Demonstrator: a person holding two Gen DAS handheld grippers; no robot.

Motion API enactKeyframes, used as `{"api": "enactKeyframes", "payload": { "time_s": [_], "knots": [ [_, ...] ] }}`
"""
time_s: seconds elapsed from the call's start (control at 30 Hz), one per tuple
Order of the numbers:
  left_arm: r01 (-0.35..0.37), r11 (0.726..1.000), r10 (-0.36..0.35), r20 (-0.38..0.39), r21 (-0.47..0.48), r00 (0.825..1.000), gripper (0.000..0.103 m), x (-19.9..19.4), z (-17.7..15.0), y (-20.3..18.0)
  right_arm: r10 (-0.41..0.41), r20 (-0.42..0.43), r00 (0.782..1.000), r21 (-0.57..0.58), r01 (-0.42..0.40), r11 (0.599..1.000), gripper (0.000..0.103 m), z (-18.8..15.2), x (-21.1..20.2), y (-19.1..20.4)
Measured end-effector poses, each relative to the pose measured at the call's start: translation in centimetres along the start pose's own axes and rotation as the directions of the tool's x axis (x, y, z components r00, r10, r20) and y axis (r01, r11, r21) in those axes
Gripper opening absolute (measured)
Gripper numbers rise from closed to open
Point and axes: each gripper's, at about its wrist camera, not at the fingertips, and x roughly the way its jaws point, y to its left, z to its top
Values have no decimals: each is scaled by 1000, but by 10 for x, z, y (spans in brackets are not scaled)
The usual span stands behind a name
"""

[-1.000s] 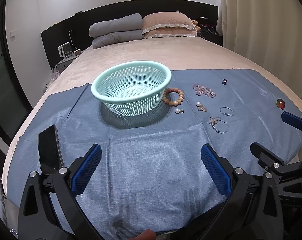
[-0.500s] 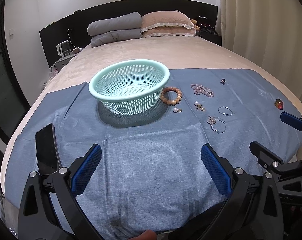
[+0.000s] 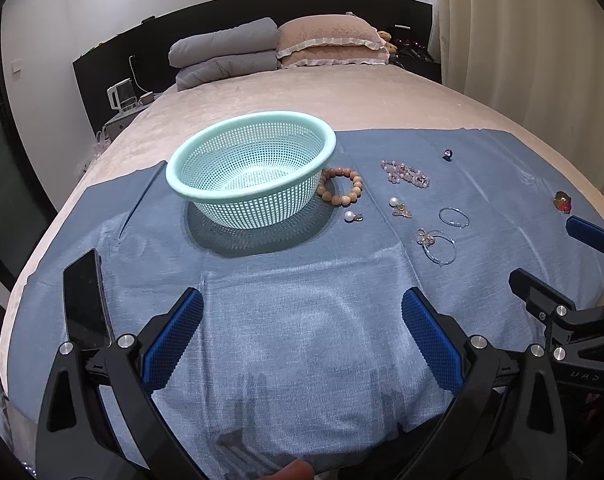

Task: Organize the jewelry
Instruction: 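Close the left gripper on a silver hoop earring while the right gripper grasps another hoop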

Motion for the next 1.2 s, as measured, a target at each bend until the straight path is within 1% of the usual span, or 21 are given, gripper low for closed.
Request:
{"api": "enactKeyframes", "payload": {
  "time_s": [0.2,0.33,0.5,0.57,0.67,0.77,0.83,0.9,1.0,1.07,1.1,1.13,1.17,1.2],
  "knots": [
    [25,1000,-25,-25,15,999,97,18,4,-6,-10,-38,999,11,11,1000,96,0,19,-13],
    [58,997,-56,-50,42,997,97,34,7,-14,-15,-75,997,26,16,1000,96,2,38,-28],
    [118,991,-113,-93,59,989,97,60,14,-24,36,-133,990,5,-36,999,96,11,72,-40],
    [141,987,-132,-102,83,986,97,70,18,-31,62,-145,987,-8,-63,998,96,17,88,-48],
    [180,978,-168,-109,106,980,97,81,23,-44,114,-186,976,9,-114,993,96,26,114,-64],
    [246,958,-230,-117,144,966,97,91,29,-59,185,-229,956,24,-185,983,96,30,139,-76],
    [308,938,-290,-128,159,948,97,97,31,-66,196,-241,951,3,-202,979,95,30,150,-80],
    [355,917,-332,-145,180,932,97,104,32,-74,212,-260,942,3,-219,976,95,30,162,-84],
    [389,894,-359,-165,222,919,97,112,32,-85,244,-263,933,6,-251,968,95,31,175,-87],
    [416,878,-385,-168,237,908,97,116,35,-91,276,-285,918,18,-282,959,96,30,186,-88],
    [420,873,-388,-170,246,906,97,118,36,-95,275,-281,919,8,-284,959,97,27,189,-86],
    [414,872,-381,-171,261,909,98,122,36,-99,274,-254,927,-7,-285,958,97,26,188,-86],
    [415,868,-377,-182,271,908,97,128,36,-102,280,-234,931,-14,-291,957,97,23,187,-86],
    [428,863,-386,-195,268,902,97,133,36,-104,288,-211,934,-12,-297,955,97,20,186,-87]
  ]
}}
